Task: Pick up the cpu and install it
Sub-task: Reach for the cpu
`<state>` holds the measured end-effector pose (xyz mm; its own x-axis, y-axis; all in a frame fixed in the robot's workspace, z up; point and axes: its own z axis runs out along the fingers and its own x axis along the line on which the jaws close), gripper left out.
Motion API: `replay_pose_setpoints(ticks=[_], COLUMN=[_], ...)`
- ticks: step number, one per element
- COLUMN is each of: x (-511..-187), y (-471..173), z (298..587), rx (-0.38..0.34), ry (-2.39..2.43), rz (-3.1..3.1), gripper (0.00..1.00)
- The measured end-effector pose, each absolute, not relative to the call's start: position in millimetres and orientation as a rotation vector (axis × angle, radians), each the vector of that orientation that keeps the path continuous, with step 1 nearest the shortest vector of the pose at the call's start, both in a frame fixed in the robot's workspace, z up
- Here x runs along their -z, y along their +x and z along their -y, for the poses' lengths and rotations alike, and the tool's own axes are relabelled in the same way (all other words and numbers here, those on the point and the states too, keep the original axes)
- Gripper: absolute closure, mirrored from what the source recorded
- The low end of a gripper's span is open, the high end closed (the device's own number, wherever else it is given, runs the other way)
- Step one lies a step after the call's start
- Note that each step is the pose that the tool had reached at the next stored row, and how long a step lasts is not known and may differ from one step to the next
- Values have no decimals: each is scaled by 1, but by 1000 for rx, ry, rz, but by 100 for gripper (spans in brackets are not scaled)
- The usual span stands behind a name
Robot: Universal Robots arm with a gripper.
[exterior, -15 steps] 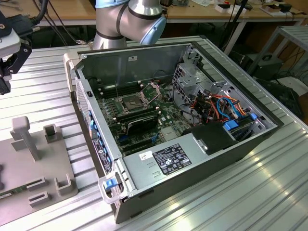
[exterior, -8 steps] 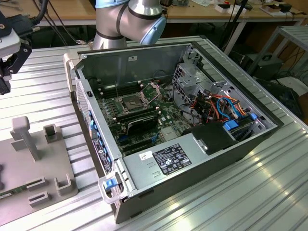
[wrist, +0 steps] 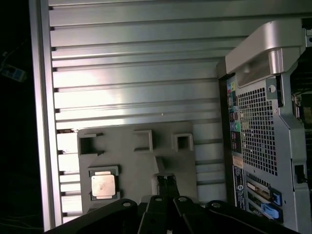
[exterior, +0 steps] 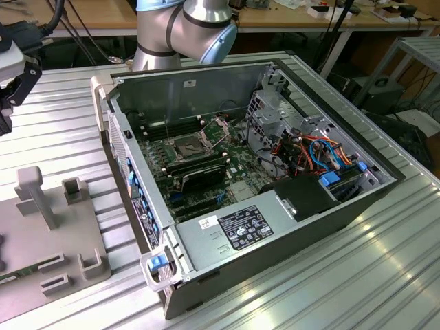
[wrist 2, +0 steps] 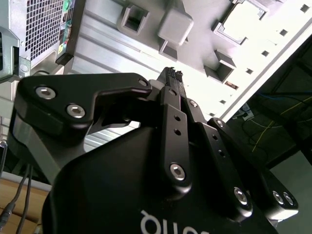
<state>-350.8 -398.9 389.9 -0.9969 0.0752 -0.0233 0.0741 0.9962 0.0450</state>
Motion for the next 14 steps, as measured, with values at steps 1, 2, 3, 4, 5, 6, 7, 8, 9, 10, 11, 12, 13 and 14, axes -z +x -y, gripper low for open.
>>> replay_pose_setpoints(ticks=[1,2,3,4,5,6,7,8,9,10,11,12,13,14], x=[-390,-390,-390,-390,-390,-390,-390,-390,-390,-390,-390,-390,-390,-390], y=[-351,-351,-351,-352,-353,-353,-353,-353,-353,-353,-353,-353,-353,-353], z=[399,399,399,399,399,399,399,399,399,399,399,399,399,399], rx=[-69,-69,-69,-69,-69,-69,-69,-69,-69,-69,-69,-69,-69,-69], ry=[116,116,117,117,117,117,117,117,117,117,117,117,117,117], rz=[-3114,-3114,-3114,-3114,-3114,-3114,-3114,-3114,-3114,-3114,-3114,-3114,-3114,-3114], gripper=[89,89,89,89,89,89,89,89,89,89,89,89,89,89])
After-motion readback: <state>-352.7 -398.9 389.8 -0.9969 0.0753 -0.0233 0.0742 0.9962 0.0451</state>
